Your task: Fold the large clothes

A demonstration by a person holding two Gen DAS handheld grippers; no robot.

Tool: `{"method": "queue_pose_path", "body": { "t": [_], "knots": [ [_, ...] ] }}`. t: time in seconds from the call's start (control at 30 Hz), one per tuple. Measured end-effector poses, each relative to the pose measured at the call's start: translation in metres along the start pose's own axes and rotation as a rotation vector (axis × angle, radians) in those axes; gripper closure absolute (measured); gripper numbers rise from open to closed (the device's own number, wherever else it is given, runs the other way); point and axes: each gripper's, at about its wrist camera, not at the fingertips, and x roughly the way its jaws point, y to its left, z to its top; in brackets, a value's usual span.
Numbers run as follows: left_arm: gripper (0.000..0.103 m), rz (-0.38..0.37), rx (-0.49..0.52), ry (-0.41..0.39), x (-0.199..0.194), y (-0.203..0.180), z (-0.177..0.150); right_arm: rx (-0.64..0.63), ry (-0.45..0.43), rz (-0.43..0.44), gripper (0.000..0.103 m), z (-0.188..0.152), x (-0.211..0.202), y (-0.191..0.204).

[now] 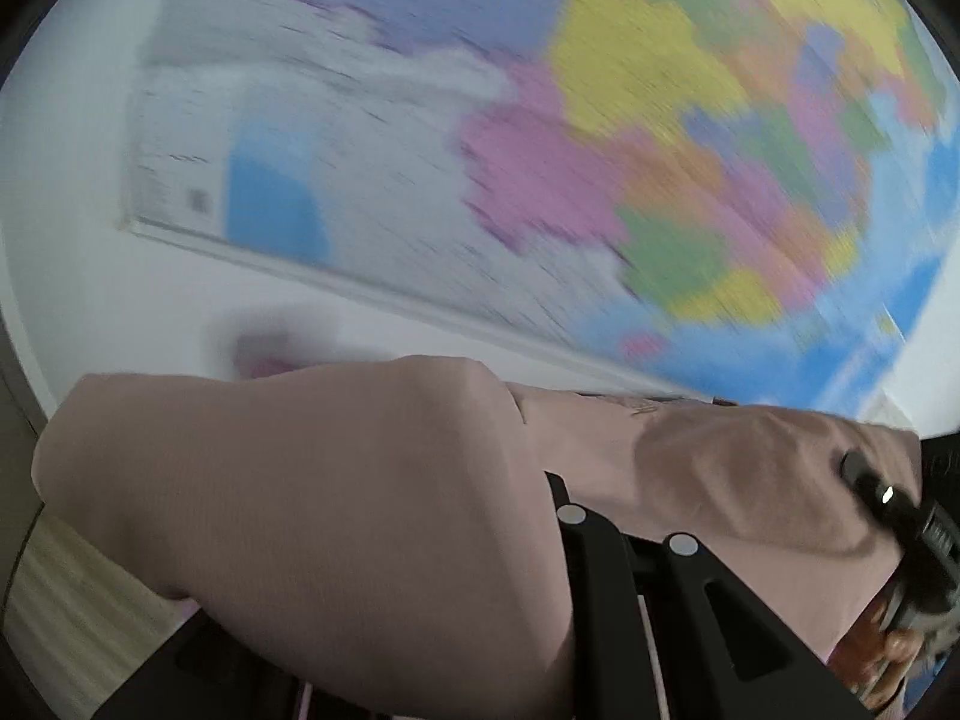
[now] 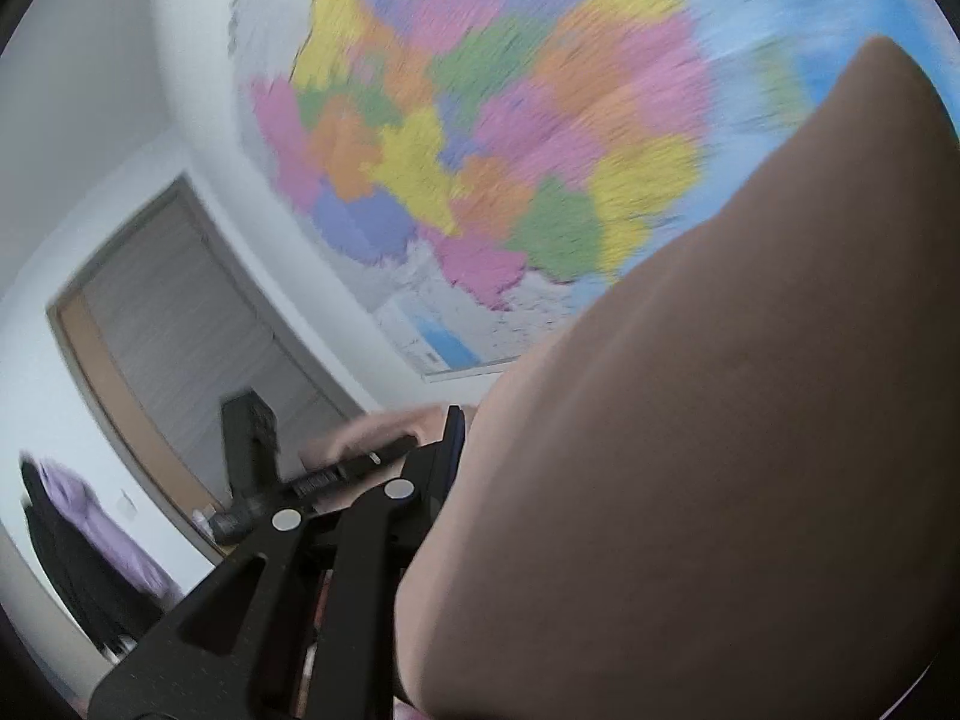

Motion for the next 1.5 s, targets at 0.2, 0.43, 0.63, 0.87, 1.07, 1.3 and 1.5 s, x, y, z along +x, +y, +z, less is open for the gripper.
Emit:
{"method": "queue_pose_path", "body": {
  "t": [0.2, 0.43, 0.63, 0.87, 1.07, 1.3, 1.5],
  "knots": [
    [0.088, 0.186, -0.069, 0.179, 0.073, 0.102, -0.058, 0.098, 0.341, -0.045, 0.085, -0.090, 0.098, -0.053],
    [0.070, 0.172, -0.127, 0.246, 0.077, 0.134, -0.082, 0.107, 0.417, -0.057, 0.043, -0.119, 0.066, -0.065],
    [0.059, 0.119, -0.162, 0.254, 0.074, 0.154, -0.086, 0.328, 0.328, -0.082, 0.036, -0.107, 0.000, -0.118],
    [0.089, 0.175, -0.155, 0.221, 0.076, 0.134, -0.073, 0.356, 0.378, -0.025, 0.085, -0.089, 0.061, -0.120],
    [0.090, 0.224, -0.199, 0.169, 0.069, 0.149, -0.057, 0.212, 0.409, -0.045, 0.087, -0.078, 0.095, -0.087],
    [0.058, 0.278, -0.166, 0.201, 0.070, 0.150, -0.074, 0.266, 0.391, -0.107, 0.052, -0.076, 0.077, -0.103],
    [0.039, 0.405, -0.073, 0.130, 0.028, 0.134, -0.081, 0.262, 0.308, -0.161, 0.051, -0.062, 0.056, -0.120]
  ]
}}
